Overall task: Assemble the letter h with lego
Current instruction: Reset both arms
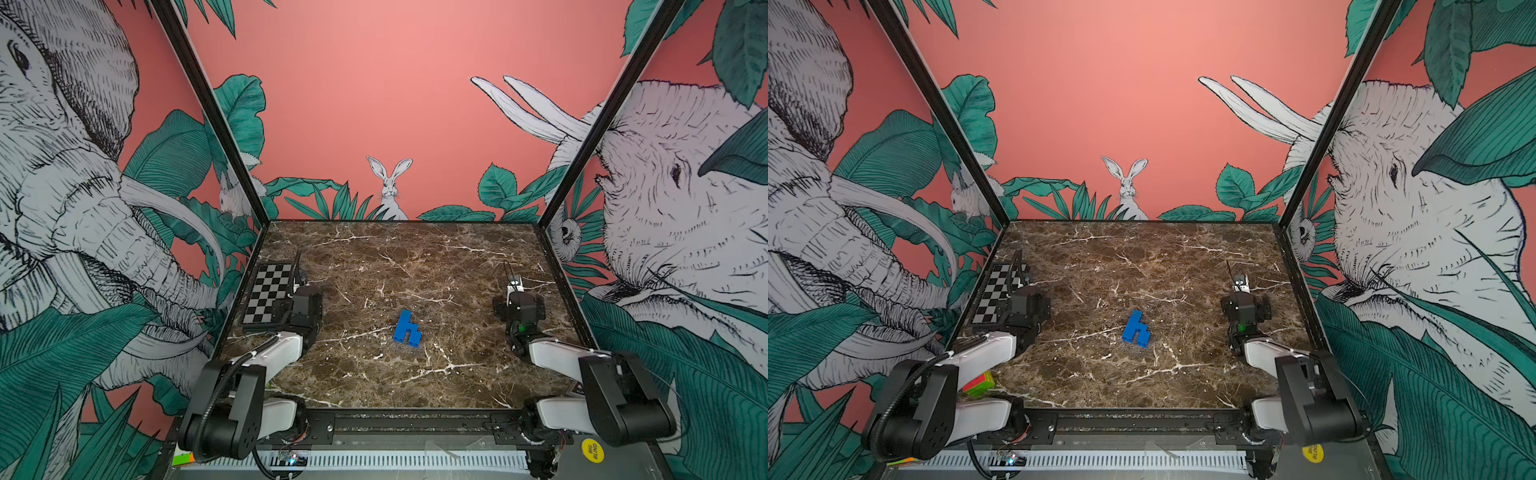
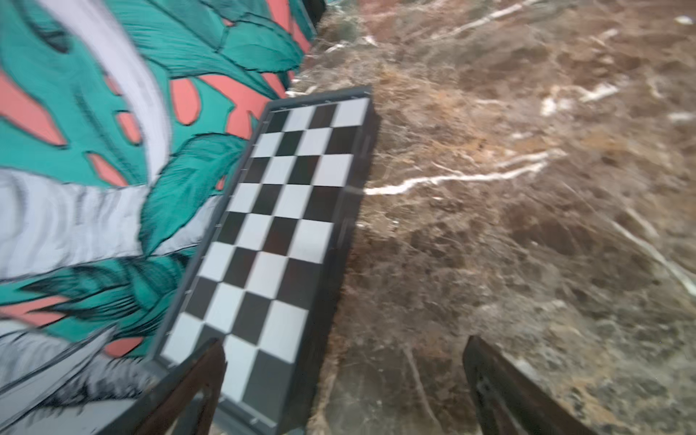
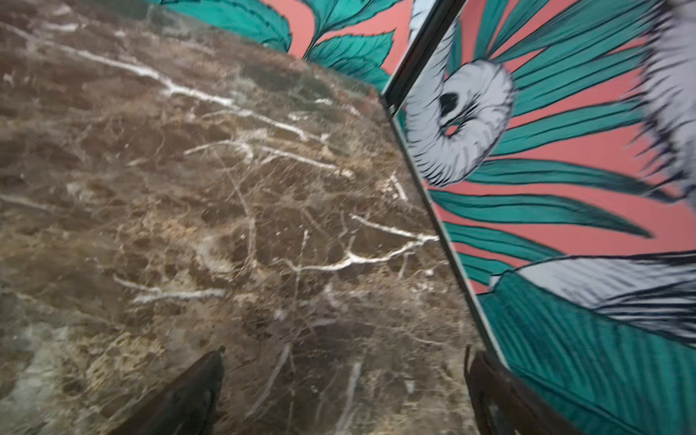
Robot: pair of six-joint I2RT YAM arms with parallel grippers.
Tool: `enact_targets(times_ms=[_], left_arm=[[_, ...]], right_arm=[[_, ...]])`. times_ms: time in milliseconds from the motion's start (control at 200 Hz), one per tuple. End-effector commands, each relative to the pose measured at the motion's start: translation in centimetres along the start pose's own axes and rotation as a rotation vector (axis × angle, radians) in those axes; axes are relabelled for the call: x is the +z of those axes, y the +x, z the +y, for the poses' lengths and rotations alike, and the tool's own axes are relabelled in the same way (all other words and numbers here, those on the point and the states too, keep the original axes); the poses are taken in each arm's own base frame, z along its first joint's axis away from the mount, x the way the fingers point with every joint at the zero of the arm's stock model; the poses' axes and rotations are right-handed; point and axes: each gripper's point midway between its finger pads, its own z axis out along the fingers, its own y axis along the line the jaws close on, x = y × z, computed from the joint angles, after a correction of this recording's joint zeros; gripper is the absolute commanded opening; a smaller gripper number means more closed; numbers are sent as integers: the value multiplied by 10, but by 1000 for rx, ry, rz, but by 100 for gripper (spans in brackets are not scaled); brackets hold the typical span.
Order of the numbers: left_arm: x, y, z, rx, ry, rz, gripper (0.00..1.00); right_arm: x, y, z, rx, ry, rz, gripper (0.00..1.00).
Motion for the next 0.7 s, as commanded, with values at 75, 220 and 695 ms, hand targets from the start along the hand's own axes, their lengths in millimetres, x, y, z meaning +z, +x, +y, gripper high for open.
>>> enact_targets(times_ms=[75,220,695], left_arm=[[0,-54,-16,-49,91,-246,100],[9,-60,-24,-31,121,-279,99],[33,-47,-25,-104,190,-271,99]], right_arm=[[21,-26,-9,229,2,-185,99],[30,-25,-6,220,-25,-118,98],[29,-23,-6,217,-28,-100,98]])
